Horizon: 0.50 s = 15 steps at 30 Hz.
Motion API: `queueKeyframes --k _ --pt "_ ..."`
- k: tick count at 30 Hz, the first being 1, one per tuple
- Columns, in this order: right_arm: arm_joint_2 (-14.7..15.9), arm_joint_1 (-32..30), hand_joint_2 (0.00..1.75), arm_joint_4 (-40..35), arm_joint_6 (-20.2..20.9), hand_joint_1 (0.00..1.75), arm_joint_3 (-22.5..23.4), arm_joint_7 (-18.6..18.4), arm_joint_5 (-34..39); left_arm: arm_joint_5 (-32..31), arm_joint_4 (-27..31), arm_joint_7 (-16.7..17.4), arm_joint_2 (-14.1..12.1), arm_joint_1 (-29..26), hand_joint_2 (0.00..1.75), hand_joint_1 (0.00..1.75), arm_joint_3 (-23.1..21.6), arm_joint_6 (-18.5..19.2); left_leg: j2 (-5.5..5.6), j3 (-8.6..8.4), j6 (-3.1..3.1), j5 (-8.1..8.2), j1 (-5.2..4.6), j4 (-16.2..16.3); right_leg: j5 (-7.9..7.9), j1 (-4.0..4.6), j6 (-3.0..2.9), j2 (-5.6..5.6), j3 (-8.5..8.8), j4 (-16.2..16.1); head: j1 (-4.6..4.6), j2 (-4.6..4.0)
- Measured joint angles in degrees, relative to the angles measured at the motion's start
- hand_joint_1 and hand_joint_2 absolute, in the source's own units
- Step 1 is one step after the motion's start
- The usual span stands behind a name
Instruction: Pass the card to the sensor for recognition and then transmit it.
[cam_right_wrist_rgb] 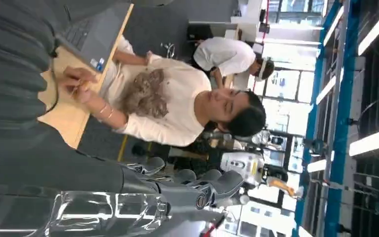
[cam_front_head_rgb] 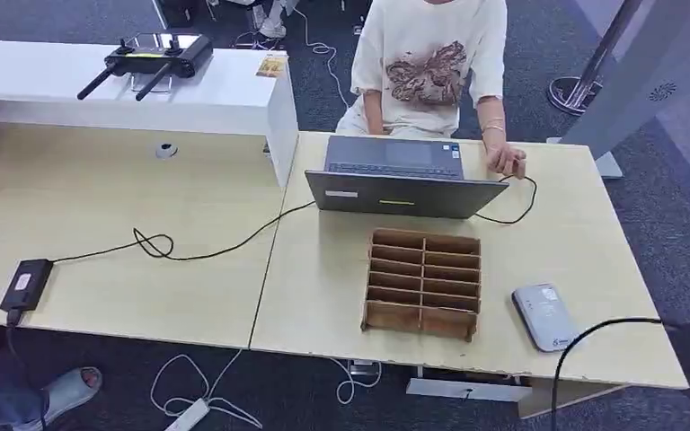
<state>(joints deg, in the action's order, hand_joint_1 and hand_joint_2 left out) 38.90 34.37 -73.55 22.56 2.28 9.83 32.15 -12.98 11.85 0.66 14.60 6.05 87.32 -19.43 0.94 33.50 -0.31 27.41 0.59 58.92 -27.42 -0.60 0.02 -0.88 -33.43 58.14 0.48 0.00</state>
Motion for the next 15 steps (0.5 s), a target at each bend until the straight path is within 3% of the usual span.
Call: queueKeyframes --k 4,7,12,15 --pt "0.53 -16.43 1.75 -13.02 0.04 0.00 8.33 1.82 -3.44 0.11 0.00 1.33 0.00 0.01 0.00 0.00 0.00 0.63 0.05 0.03 -0.07 0.05 0.00 -0.06 -0.10 0.00 -0.04 -0.07 0.00 0.02 -0.04 0.00" --pt "-1.44 -27.56 1.75 -21.67 1.64 0.00 12.92 5.71 -8.12 0.22 0.00 1.33 0.00 0.07 0.00 0.00 0.00 0.74 0.02 -0.02 -0.14 0.10 0.08 -0.09 -0.17 0.09 -0.08 -0.06 0.03 0.01 -0.07 0.00" --pt "-11.46 -43.14 1.75 -32.43 2.32 0.00 15.97 13.55 -23.06 0.31 0.00 1.55 0.00 0.06 0.00 0.00 0.00 1.81 -0.06 -0.09 -0.23 0.15 0.13 -0.14 -0.27 0.16 -0.22 0.00 0.04 0.05 -0.09 0.00" --pt "-16.42 -47.39 1.75 -34.80 -2.96 0.00 15.99 15.98 -34.66 -0.07 0.00 2.51 0.00 0.06 0.00 0.00 -0.02 1.86 -0.25 -0.14 -0.27 0.18 0.14 -0.15 -0.29 0.18 -0.26 0.16 0.04 0.05 -0.09 0.00"
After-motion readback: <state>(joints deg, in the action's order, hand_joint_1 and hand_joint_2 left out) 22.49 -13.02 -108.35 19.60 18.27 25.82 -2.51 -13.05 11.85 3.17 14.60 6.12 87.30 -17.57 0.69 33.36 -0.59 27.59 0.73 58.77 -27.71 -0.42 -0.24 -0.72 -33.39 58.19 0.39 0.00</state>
